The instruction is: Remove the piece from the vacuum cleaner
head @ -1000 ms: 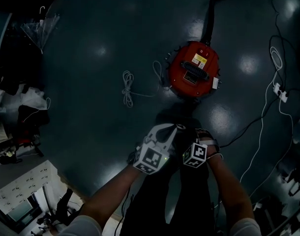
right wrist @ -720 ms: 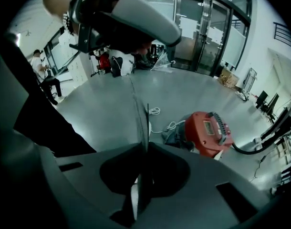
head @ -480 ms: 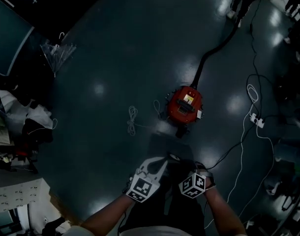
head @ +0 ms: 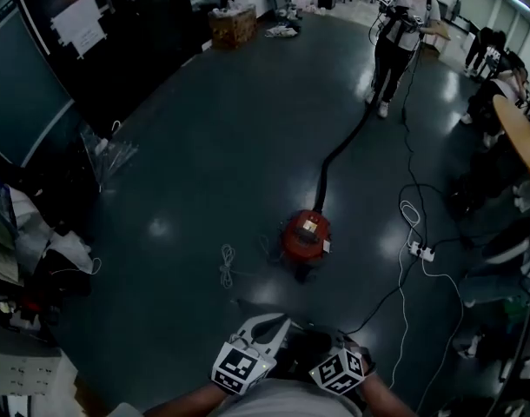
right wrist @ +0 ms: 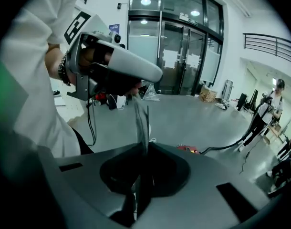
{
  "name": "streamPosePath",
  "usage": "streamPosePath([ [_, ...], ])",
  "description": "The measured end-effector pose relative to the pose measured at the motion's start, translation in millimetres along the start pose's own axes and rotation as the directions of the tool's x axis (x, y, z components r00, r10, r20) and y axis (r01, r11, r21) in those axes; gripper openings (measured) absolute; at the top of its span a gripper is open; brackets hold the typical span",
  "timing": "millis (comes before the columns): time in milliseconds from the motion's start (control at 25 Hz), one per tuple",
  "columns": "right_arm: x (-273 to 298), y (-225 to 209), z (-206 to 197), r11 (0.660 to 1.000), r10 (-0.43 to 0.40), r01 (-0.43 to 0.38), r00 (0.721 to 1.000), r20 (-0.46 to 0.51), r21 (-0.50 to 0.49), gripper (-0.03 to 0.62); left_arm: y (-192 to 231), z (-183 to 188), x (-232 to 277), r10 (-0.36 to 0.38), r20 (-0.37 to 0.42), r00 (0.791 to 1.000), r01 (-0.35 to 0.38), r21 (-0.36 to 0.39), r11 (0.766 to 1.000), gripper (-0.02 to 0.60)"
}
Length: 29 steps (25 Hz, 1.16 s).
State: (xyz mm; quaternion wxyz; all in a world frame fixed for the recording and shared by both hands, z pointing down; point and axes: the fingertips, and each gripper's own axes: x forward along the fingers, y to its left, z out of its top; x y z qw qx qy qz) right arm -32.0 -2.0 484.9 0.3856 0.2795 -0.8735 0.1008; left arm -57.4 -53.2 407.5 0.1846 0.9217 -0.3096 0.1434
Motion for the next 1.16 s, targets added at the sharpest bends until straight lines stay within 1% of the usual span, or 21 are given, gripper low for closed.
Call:
streamPosePath([
  [80,-23.3,7.6,9.5,0.999,0.008,-0.009,1.000,0.026,0.036,0.035,-19.1,24.6,-10.9,-0.027,0.036,0.999,0.027,-0.005,1.000,0.005],
  [160,-37.0,17.9,18.3,0.999,0.029,-0.030,0.999,0.035,0.036,0.035,-32.2,47.4,-21.3,-0.053,0.069,0.996,0.054,-0.008,0.999,0.005],
  [240,-45.8,26.9,25.1,0.998,0.054,-0.055,0.998,0.033,0.011,0.035,-39.7,64.1,-28.3,-0.064,0.090,0.994,0.066,-0.019,0.998,0.005],
  [360,-56.4,31.0,27.9,0.996,0.081,-0.080,0.997,0.021,-0.044,0.035,-45.8,79.7,-28.4,-0.063,0.113,0.992,0.067,-0.029,0.997,0.005],
  [520,-65.8,23.2,22.4,0.992,0.089,-0.089,0.996,0.005,-0.093,0.035,-51.4,83.4,-21.0,-0.051,0.116,0.992,0.056,-0.037,0.998,0.005],
  [720,-70.7,17.9,18.0,0.988,0.104,-0.103,0.995,-0.002,-0.111,0.035,-56.6,87.4,-19.2,-0.040,0.116,0.992,0.042,-0.019,0.999,0.005],
  [880,-69.9,19.1,16.2,0.984,0.123,-0.123,0.992,-0.009,-0.125,0.035,-57.1,88.1,-18.8,-0.023,0.114,0.993,0.026,-0.026,0.999,0.005],
  [1160,-70.3,10.3,13.0,0.983,0.129,-0.128,0.992,0.000,-0.133,0.035,-60.1,88.7,-8.3,-0.008,0.113,0.994,0.009,-0.007,1.000,0.005],
])
